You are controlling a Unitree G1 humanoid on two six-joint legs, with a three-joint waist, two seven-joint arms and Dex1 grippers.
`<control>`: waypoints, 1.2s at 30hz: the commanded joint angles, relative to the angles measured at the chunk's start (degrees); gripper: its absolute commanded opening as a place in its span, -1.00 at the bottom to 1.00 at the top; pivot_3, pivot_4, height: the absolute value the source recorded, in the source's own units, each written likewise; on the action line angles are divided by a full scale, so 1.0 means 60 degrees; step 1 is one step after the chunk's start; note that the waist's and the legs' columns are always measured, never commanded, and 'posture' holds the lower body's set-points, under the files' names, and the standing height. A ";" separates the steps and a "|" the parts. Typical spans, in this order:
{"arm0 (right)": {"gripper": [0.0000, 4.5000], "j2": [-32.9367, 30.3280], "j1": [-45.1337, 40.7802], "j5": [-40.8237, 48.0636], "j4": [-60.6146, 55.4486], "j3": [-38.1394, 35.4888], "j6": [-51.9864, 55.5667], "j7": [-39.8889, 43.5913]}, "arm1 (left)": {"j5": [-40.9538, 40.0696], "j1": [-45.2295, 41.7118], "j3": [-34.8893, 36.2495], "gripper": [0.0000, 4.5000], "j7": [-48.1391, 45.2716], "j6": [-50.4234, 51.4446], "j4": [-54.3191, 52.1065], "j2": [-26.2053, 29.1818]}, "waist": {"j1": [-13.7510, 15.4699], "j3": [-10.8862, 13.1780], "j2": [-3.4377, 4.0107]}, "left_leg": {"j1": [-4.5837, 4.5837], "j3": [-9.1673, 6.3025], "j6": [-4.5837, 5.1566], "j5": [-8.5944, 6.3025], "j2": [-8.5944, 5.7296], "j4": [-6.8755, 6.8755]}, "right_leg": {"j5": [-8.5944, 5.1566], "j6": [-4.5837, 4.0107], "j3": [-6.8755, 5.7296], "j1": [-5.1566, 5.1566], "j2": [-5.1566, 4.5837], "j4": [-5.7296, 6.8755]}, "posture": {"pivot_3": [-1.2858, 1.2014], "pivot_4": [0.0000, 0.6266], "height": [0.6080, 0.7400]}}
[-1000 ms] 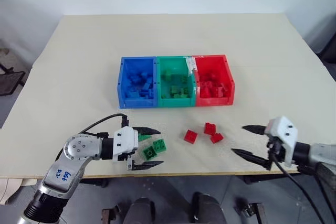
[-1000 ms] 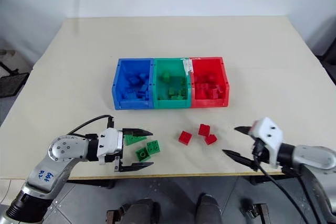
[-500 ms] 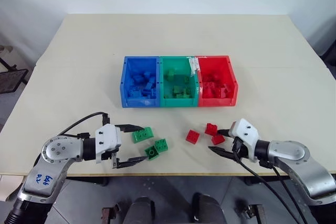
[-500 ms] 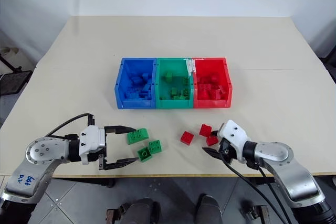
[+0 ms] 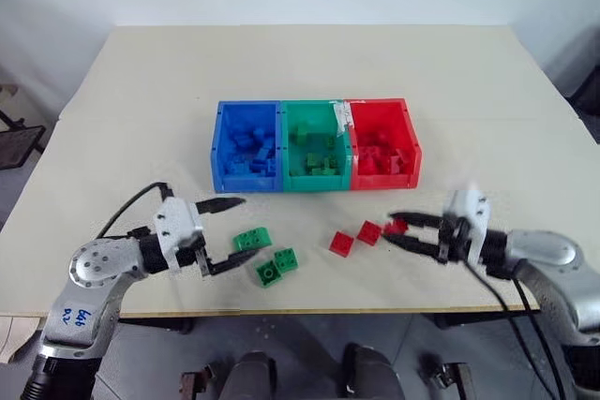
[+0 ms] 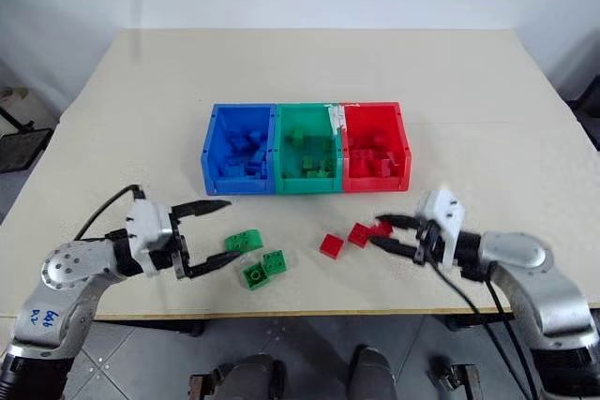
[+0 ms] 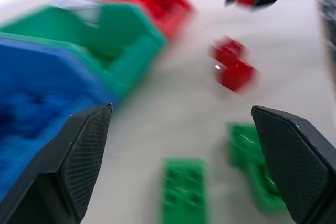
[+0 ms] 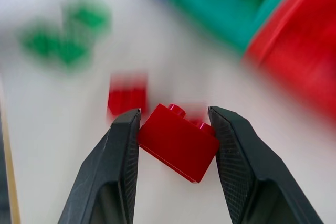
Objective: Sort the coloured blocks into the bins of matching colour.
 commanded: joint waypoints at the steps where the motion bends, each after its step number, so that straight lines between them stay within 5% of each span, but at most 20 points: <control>1: -0.27 0.0294 -0.1048 -0.0180 0.0582 -0.0119 0.0402 -0.1026 | -0.0268 0.0184 0.0521 1.00 0.0379 0.0172 -0.0243 -0.0022 | 0.0005 -0.0001 0.0001 | 0.0001 -0.0008 -0.0001 0.0000 0.0002 -0.0002 | 0.0000 0.0000 -0.0003 -0.0002 0.0001 0.0006 | 0.03 -0.52 1.00; 9: -0.27 0.1599 -0.5086 -0.2925 0.6216 0.1074 -0.1555 -0.2369 | -0.0357 0.1393 0.1473 1.00 0.0528 0.0324 -0.0862 0.0318 | -0.0205 0.0005 0.0009 | -0.0020 0.0009 -0.0007 -0.0010 0.0009 -0.0013 | 0.0003 0.0006 -0.0025 -0.0044 0.0000 0.0017 | 0.03 -0.52 1.00; 10: 0.05 0.1651 -0.5248 -0.2924 0.6545 0.1062 -0.1645 -0.2149 | -0.0372 0.1409 0.1473 1.00 0.0541 0.0357 -0.0921 0.0330 | -0.0197 0.0006 0.0009 | -0.0027 -0.0002 -0.0010 -0.0008 0.0009 -0.0019 | 0.0002 0.0005 -0.0031 -0.0050 -0.0001 0.0019 | 0.03 -0.52 1.00; 14: 0.58 0.1568 -0.5213 -0.3032 0.6706 0.1008 -0.2295 -0.1463 | -0.0310 0.1367 0.1383 1.00 0.0573 0.0410 -0.1060 0.0327 | -0.0208 0.0006 0.0009 | -0.0032 -0.0002 -0.0008 -0.0010 0.0002 -0.0019 | 0.0004 0.0008 -0.0031 -0.0052 -0.0007 0.0020 | 0.03 -0.52 1.00; 17: 0.97 0.1275 -0.4513 -0.2697 0.5732 0.0794 -0.2296 -0.0735 | -0.0310 0.1252 0.1128 1.00 0.0581 0.0453 -0.1139 0.0236 | -0.0228 0.0006 0.0010 | -0.0034 -0.0004 -0.0009 -0.0012 0.0005 -0.0022 | 0.0004 0.0009 -0.0034 -0.0054 -0.0004 0.0018 | 0.03 -0.52 1.00; 25: 0.97 -0.0391 -0.0460 -0.1457 0.2149 -0.0638 -0.2756 0.1365 | 0.0850 0.0579 -0.0509 1.00 -0.0286 -0.0288 -0.0417 0.0619 | -0.0008 0.0007 0.0013 | -0.0030 0.0011 -0.0009 -0.0012 0.0004 -0.0018 | 0.0004 0.0009 -0.0028 -0.0050 -0.0004 0.0009 | 0.03 -0.52 1.00; 33: 0.97 -0.2251 0.3116 -0.2128 0.2343 -0.1749 -0.4347 0.3044 | 0.0859 -0.0086 -0.1603 1.00 -0.1144 -0.0766 0.0055 0.0404 | 0.0106 0.0007 0.0013 | -0.0013 0.0038 -0.0005 -0.0013 0.0005 -0.0009 | 0.0004 0.0008 -0.0014 -0.0030 -0.0003 -0.0009 | 0.03 -0.52 1.00; 36: 0.97 -0.2244 0.3271 -0.1968 0.2244 -0.1725 -0.3991 0.2887 | 0.0822 -0.0106 -0.1582 1.00 -0.1254 -0.0795 0.0121 0.0416 | 0.0052 0.0007 0.0013 | -0.0003 0.0043 -0.0005 -0.0013 0.0005 -0.0009 | 0.0004 0.0007 -0.0010 -0.0021 -0.0004 -0.0008 | 0.03 -0.52 1.00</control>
